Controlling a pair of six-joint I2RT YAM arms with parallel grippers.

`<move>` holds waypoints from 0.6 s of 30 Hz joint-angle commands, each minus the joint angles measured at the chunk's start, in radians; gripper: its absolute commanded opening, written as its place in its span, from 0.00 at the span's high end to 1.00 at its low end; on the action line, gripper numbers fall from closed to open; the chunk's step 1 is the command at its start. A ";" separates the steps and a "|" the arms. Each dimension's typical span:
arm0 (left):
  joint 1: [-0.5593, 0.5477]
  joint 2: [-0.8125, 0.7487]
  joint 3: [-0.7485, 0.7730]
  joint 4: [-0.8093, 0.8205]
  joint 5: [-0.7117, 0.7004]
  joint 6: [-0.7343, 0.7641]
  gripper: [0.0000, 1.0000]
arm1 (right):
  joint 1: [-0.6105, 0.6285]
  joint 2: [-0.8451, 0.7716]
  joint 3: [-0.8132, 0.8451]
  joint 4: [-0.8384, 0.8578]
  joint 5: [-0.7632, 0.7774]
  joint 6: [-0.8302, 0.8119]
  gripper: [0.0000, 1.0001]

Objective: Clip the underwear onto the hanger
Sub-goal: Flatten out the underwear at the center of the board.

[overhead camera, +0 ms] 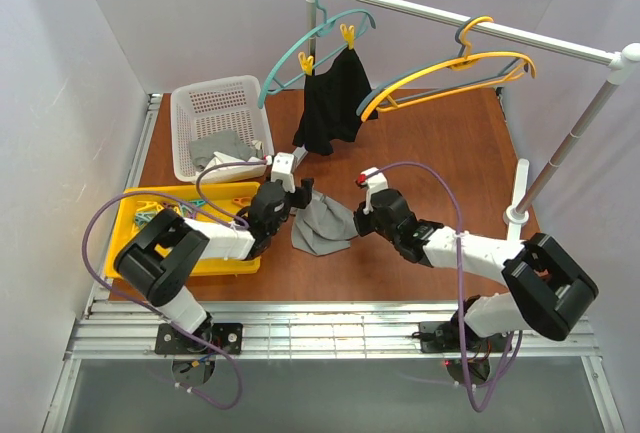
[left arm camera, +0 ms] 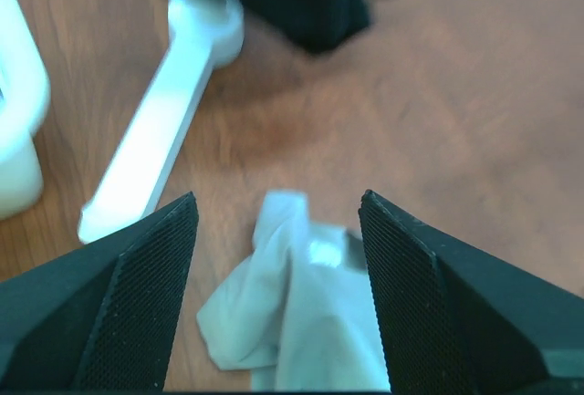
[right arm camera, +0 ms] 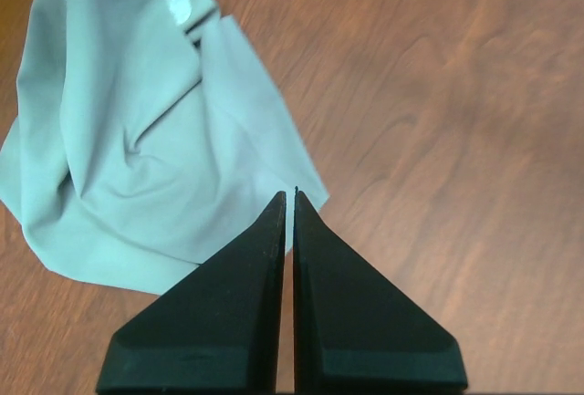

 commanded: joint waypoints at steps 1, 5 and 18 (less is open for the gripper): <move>-0.023 -0.113 -0.035 0.048 -0.014 0.014 0.35 | 0.012 0.047 -0.005 0.060 -0.042 0.033 0.99; -0.084 -0.234 -0.165 0.111 -0.068 0.012 0.34 | 0.016 0.107 0.016 0.085 -0.064 0.036 0.99; -0.246 -0.205 -0.295 0.191 -0.054 -0.077 1.00 | 0.012 0.264 0.094 0.114 -0.032 0.016 0.99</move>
